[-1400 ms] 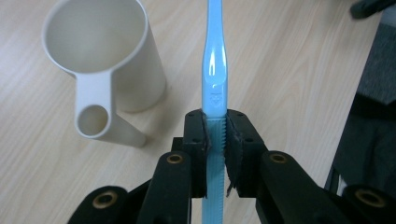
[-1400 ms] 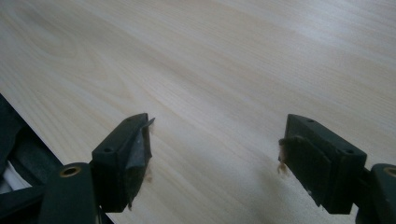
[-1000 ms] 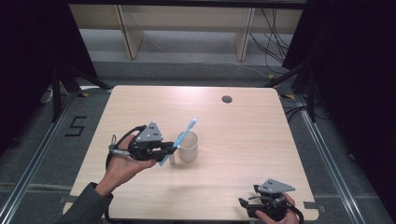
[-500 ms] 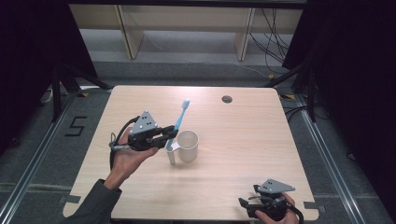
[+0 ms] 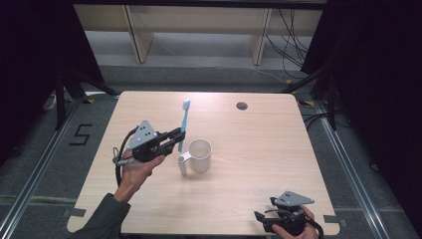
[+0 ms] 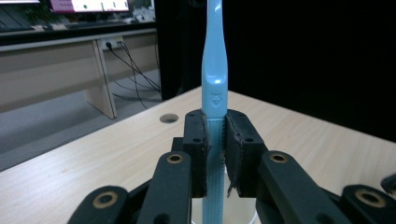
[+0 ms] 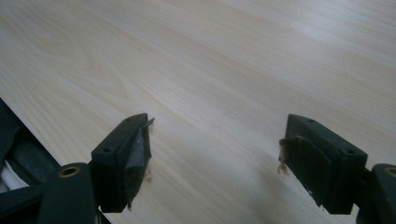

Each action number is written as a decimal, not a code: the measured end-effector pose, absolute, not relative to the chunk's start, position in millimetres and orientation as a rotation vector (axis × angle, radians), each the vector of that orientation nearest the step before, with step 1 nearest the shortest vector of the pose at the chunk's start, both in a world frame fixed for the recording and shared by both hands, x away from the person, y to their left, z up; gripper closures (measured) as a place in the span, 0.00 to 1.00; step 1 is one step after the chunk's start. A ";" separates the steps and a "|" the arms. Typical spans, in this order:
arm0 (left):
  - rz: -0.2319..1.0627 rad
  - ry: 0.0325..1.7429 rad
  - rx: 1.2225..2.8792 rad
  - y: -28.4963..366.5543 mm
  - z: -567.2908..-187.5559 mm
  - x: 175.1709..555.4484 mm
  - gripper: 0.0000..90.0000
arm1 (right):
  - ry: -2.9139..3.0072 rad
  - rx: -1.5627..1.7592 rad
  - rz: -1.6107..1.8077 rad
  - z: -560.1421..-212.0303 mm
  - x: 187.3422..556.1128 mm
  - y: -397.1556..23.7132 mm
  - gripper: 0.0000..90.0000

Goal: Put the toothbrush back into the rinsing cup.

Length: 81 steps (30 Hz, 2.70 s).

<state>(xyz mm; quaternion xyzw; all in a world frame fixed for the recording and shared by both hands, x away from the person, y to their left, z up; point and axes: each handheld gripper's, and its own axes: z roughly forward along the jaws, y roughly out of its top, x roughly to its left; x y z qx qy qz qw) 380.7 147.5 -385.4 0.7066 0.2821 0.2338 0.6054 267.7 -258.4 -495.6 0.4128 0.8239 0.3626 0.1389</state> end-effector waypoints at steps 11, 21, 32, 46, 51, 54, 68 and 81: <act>0.587 0.619 1.553 155.7 -404.7 376.8 0.87 | 2.386 1.185 1.050 -496.8 267.8 -257.7 0.27; 0.578 0.626 1.519 157.6 -426.6 373.7 0.87 | 2.388 1.190 1.032 -495.6 267.0 -257.8 0.27; 0.581 0.594 1.487 158.3 -439.6 369.9 0.87 | 2.387 1.191 1.031 -495.7 266.8 -257.7 0.27; 0.568 0.586 1.475 160.3 -453.5 371.3 0.87 | 2.395 1.191 1.038 -496.7 267.1 -257.2 0.27; 0.568 0.587 1.487 160.3 -460.4 373.5 0.87 | 2.394 1.192 1.037 -496.9 267.1 -257.3 0.27; 0.570 0.571 1.493 160.0 -465.2 373.1 0.87 | 2.394 1.193 1.038 -496.9 267.1 -257.2 0.27; 0.522 0.591 1.518 156.1 -486.9 372.3 0.87 | 2.398 1.226 1.038 -496.3 265.3 -254.5 0.27; 0.504 0.611 1.548 158.8 -495.3 375.2 0.86 | 2.412 1.185 1.030 -497.5 266.8 -255.3 0.27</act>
